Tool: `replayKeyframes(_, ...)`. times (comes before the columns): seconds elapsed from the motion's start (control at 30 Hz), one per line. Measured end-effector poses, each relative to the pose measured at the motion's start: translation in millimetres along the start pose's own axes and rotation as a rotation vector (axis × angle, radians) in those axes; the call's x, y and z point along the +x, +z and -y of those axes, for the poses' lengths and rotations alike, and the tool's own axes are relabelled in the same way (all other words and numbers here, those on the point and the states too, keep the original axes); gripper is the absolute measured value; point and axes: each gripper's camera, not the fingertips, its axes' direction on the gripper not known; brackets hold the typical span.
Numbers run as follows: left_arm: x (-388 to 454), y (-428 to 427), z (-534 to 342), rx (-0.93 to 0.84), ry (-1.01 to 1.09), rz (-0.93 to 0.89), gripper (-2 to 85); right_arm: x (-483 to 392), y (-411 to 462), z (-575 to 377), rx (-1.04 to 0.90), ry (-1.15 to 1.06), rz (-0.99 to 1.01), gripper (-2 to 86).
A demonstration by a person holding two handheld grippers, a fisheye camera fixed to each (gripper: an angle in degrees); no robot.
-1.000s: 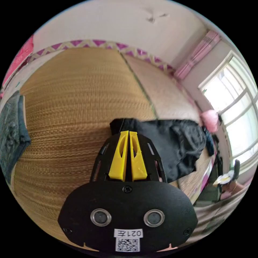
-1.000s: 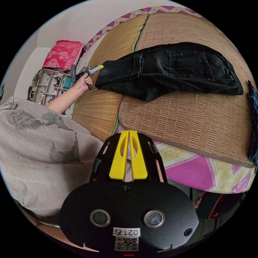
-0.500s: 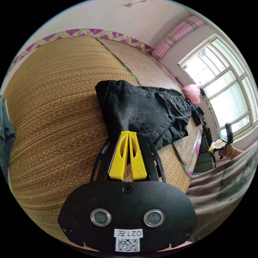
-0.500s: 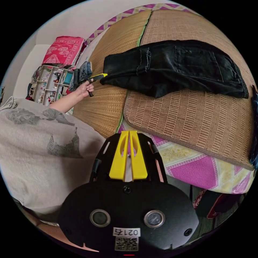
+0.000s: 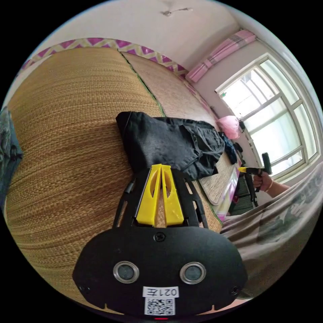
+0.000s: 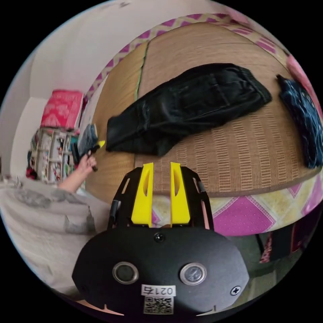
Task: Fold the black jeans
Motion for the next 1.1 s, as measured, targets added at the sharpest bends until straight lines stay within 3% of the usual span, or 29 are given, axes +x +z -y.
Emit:
replayKeyframes(0.27, 68, -25, -46, -0.102, -0.027, 0.149, -1.0, 168, -13, 14, 0.381, 0.617, 0.350, 12.2)
replayKeyframes(0.57, 97, -22, -101, -0.124, -0.204, 0.165, -1.0, 160, 1, 37, 0.557, 0.598, 0.556, 11.6)
replayKeyframes(0.73, 102, -32, -105, -0.106, -0.191, 0.176, -1.0, 125, -13, 82, 0.458, 0.588, 0.513, 8.4)
replayKeyframes(0.93, 95, -59, -124, -0.095, -0.123, 0.194, -1.0, -24, -110, 141, 0.404, 0.231, 0.299, 5.8)
replayKeyframes(1.1, 58, -81, -160, -0.057, -0.187, 0.103, -1.0, -303, -153, 176, 0.315, -0.359, -0.118, 6.1)
